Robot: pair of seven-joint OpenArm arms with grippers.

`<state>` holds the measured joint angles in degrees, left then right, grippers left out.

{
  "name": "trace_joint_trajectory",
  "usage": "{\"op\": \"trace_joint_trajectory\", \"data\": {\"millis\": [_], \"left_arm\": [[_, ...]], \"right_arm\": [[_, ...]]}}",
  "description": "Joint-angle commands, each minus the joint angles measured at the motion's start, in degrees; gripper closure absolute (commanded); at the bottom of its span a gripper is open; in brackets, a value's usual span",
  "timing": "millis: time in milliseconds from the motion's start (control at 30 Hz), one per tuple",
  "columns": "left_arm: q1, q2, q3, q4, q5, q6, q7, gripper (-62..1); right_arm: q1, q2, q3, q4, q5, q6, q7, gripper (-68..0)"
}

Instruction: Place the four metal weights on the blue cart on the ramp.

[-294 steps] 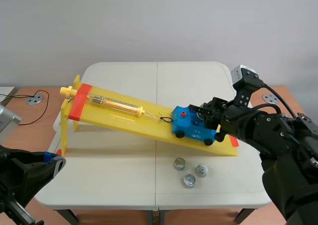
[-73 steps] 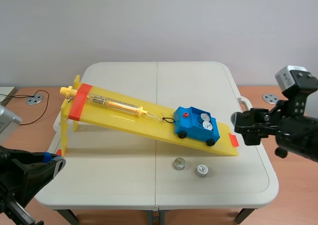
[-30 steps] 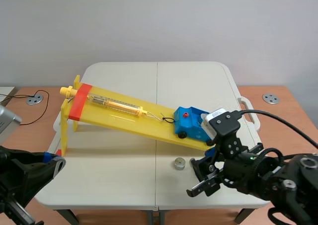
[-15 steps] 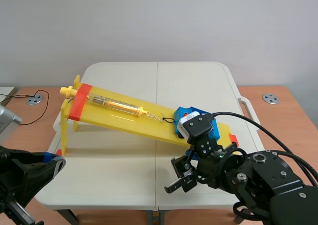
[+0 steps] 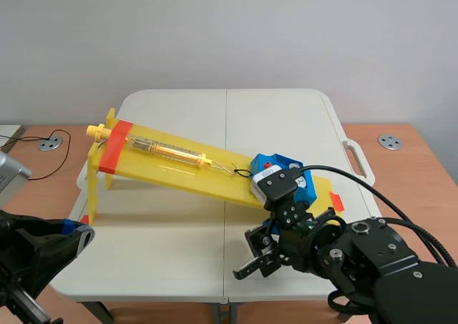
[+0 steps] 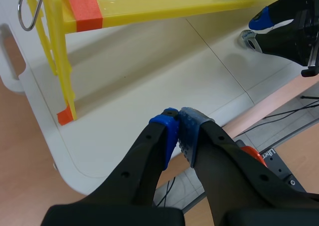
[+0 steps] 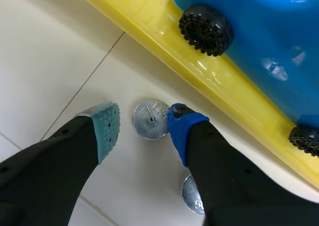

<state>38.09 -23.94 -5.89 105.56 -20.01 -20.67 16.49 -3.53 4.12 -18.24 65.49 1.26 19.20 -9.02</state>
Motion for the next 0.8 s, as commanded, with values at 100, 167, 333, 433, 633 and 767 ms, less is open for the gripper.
{"op": "trace_joint_trajectory", "data": {"millis": [100,167,333,433,633,767], "left_arm": [[-0.83,0.28,-0.83,3.82,-4.24,-0.55,-4.87,-3.4],[-0.83,0.28,-0.83,3.82,-4.24,-0.55,-4.87,-3.4],[-0.83,0.28,-0.83,3.82,-4.24,-0.55,-4.87,-3.4],[-0.96,0.28,-0.83,3.82,-4.24,-0.55,-4.85,-3.4],[-1.14,0.28,-0.83,3.82,-4.24,-0.55,-4.90,-3.4],[-1.14,0.28,-0.83,3.82,-4.24,-0.55,-4.85,-3.4]], "right_arm": [[4.50,-1.11,-0.15,2.45,1.51,-2.75,7.67,-11.5],[4.50,-1.09,-0.15,2.12,1.51,-3.32,6.88,-7.5],[4.50,-0.76,-0.15,1.77,1.44,-4.22,6.12,-3.7],[4.50,-0.61,-0.15,1.77,1.22,-4.85,5.92,-0.6],[4.28,-0.37,-0.15,2.62,1.36,-4.52,5.49,-0.7],[2.25,1.81,-0.15,7.45,3.43,-3.65,4.79,-0.7]]}}
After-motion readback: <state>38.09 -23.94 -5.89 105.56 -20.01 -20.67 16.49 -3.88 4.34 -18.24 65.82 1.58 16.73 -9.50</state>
